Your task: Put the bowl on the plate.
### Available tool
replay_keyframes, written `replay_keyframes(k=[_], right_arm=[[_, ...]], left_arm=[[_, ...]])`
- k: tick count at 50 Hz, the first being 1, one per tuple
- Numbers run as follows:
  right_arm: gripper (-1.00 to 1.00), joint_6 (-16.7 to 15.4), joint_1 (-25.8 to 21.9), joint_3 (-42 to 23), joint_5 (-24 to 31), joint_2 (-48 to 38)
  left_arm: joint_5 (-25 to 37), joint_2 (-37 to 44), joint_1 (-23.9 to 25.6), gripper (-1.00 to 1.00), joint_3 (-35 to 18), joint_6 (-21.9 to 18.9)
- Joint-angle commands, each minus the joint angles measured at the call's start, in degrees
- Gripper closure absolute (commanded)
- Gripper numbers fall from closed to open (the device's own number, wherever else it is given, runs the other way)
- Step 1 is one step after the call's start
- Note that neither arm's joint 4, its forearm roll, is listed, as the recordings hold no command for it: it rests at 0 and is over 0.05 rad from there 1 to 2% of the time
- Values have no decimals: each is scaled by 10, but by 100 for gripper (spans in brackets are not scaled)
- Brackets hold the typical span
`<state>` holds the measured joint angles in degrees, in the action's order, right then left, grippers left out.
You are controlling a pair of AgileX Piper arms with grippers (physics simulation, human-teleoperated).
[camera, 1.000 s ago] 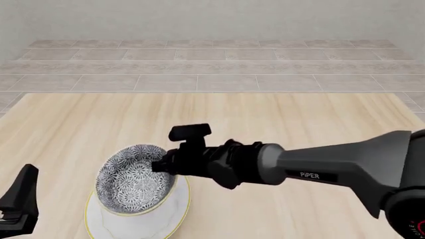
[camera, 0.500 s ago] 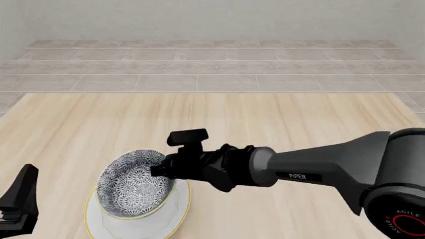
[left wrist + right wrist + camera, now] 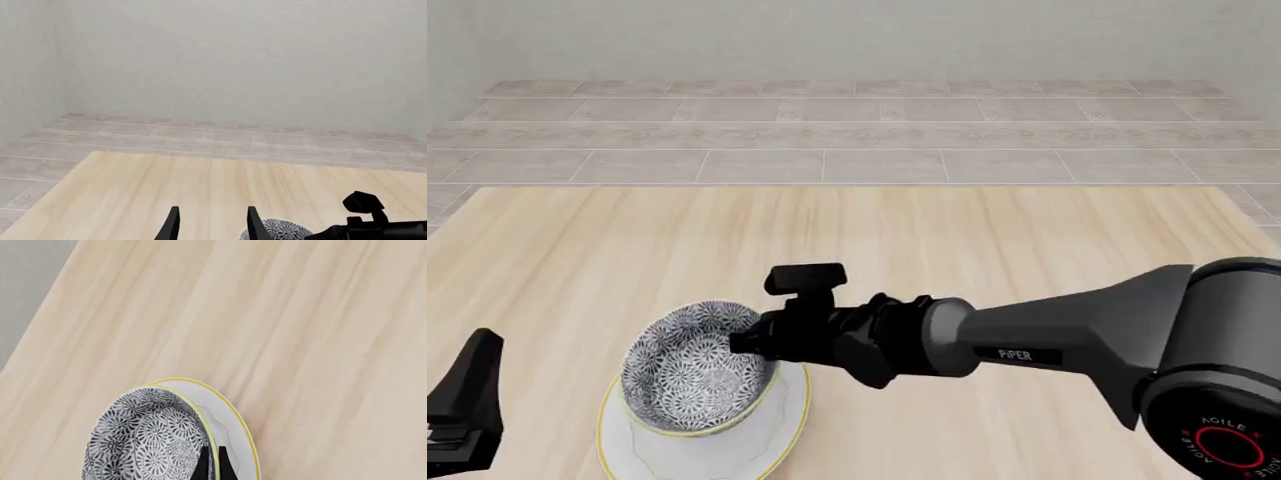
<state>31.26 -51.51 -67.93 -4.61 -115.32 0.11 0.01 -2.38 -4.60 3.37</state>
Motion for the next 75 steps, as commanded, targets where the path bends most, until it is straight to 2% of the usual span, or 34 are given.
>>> replay_keyframes(k=[1,17,18,31,42,58,75], right_arm=[[100,5,-4,4,-4,-9],[100,-11,-2,9,-8,6],[-100,-12,-2,8,-8,6],[-100,-17,-6,10,-8,11],[-100,-28,-11,20,11,55],[-100,-63,-2,23,57,124],[-100,-85,13,46,60,173]], left_arm=[[0,0,0,-100,-2,0],[0,0,1,-100,-2,0],[1,0,1,-100,-2,0],[0,0,2,-100,-3,1],[1,0,2,-100,-3,1],[-1,0,3,-100,-2,1],[-3,0,5,-100,-2,0]])
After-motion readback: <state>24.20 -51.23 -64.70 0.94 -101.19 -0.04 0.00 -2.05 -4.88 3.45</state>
